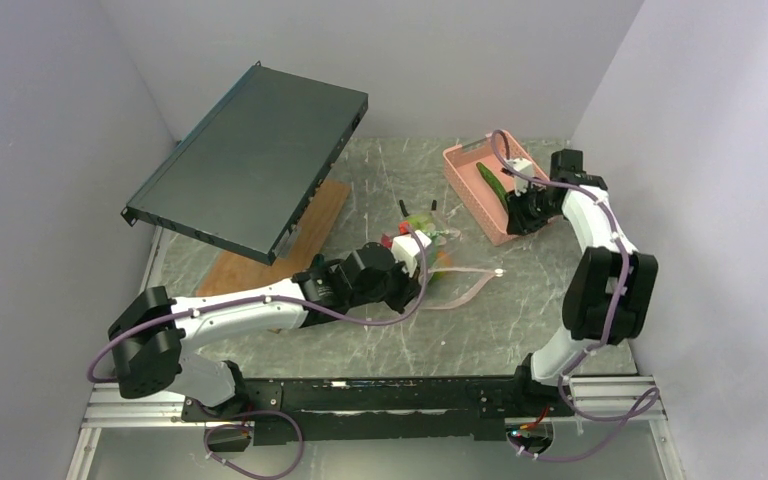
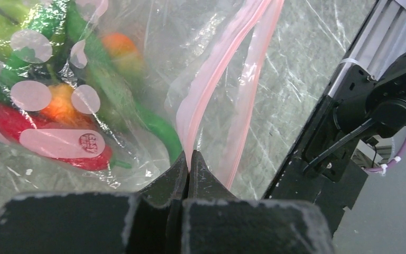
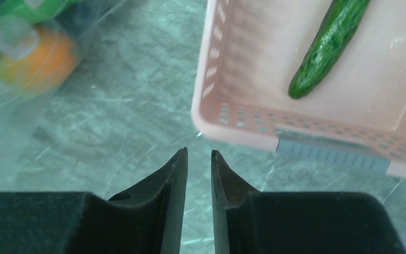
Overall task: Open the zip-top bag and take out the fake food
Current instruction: Move the bin to the center of the board.
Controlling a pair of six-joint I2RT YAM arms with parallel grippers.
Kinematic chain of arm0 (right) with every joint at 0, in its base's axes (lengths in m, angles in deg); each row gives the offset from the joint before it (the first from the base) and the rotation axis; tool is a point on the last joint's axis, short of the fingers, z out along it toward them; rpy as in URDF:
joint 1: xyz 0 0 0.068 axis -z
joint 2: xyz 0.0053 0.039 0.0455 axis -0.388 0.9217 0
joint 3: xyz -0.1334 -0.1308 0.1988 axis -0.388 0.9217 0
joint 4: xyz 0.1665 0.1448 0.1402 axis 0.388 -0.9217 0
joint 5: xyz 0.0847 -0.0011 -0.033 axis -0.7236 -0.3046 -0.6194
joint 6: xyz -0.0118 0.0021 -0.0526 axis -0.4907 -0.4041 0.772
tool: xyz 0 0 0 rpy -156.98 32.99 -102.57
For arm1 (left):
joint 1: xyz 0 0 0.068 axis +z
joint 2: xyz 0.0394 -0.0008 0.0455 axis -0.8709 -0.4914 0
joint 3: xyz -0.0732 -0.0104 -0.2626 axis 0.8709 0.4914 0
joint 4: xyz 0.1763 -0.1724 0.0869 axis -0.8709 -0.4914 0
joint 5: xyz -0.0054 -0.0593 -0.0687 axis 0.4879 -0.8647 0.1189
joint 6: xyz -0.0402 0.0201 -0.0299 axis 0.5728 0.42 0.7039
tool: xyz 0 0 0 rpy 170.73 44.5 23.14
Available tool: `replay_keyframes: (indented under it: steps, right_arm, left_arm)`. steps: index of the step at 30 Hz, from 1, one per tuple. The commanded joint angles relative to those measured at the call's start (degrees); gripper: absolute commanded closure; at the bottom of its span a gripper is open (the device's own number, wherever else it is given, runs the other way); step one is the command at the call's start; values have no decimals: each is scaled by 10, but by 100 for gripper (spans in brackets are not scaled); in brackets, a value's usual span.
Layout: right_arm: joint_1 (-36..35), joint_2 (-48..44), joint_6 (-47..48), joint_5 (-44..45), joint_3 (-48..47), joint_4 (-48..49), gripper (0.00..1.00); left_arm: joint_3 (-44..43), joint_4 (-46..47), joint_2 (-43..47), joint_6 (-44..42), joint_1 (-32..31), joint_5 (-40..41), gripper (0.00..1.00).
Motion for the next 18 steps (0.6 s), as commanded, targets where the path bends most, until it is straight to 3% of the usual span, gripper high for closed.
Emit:
replay_keyframes:
  steps: [1,6,11,14,18]
  right_arm:
    - [17,-97,17,-49,5,-51,74]
    - [23,-240,58,-166,3,-119,64]
    - [22,-390,145,-294,64,-162,56]
    - [22,-463,351,-376,114,-280,57]
    - [21,-495,375,-428,161,-319,62]
  left_arm:
    - [-32,-14,-5,32,-20,18,100]
    - [-62,-28,-27,58,-28,21,100]
    - [-95,-34,-57,68,-28,22,100]
    - [-126,-39,-72,65,-28,17,100]
    - [-162,-57,-89,63,-28,13,100]
